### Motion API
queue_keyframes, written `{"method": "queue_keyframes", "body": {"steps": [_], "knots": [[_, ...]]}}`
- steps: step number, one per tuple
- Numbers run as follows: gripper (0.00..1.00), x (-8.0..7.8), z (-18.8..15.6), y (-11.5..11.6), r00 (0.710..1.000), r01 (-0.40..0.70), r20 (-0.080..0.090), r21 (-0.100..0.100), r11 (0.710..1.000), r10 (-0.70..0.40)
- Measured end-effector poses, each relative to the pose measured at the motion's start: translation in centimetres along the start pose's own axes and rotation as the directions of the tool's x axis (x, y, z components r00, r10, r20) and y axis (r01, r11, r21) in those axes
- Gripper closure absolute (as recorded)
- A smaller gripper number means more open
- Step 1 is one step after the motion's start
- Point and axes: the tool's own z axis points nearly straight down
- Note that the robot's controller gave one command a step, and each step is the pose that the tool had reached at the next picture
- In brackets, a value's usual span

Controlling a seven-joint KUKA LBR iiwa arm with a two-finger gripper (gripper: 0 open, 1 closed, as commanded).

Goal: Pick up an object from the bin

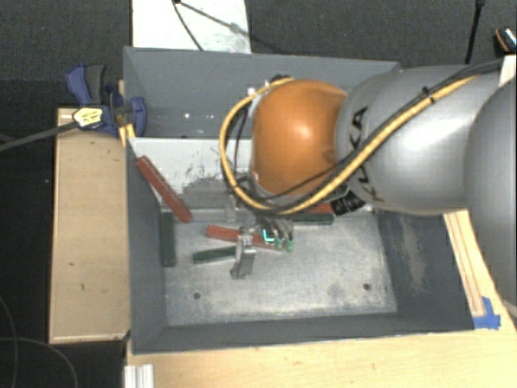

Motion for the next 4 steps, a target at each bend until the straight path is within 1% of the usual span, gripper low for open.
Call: {"method": "queue_keyframes", "body": {"steps": [1,2,3,4], "knots": [[0.0,-6.2,11.7,-1.5,1.0,-0.02,0.004,0.0,1.0,0.02],[1.0,-6.3,11.1,-1.3,1.0,-0.024,0.01,-0.003,1.0,0.024],[1.0,-2.4,10.5,-7.4,1.0,-0.013,0.003,0.003,1.0,0.013],[0.0,-2.6,10.5,-7.0,1.0,-0.012,0.007,-0.001,1.0,0.012]]}}
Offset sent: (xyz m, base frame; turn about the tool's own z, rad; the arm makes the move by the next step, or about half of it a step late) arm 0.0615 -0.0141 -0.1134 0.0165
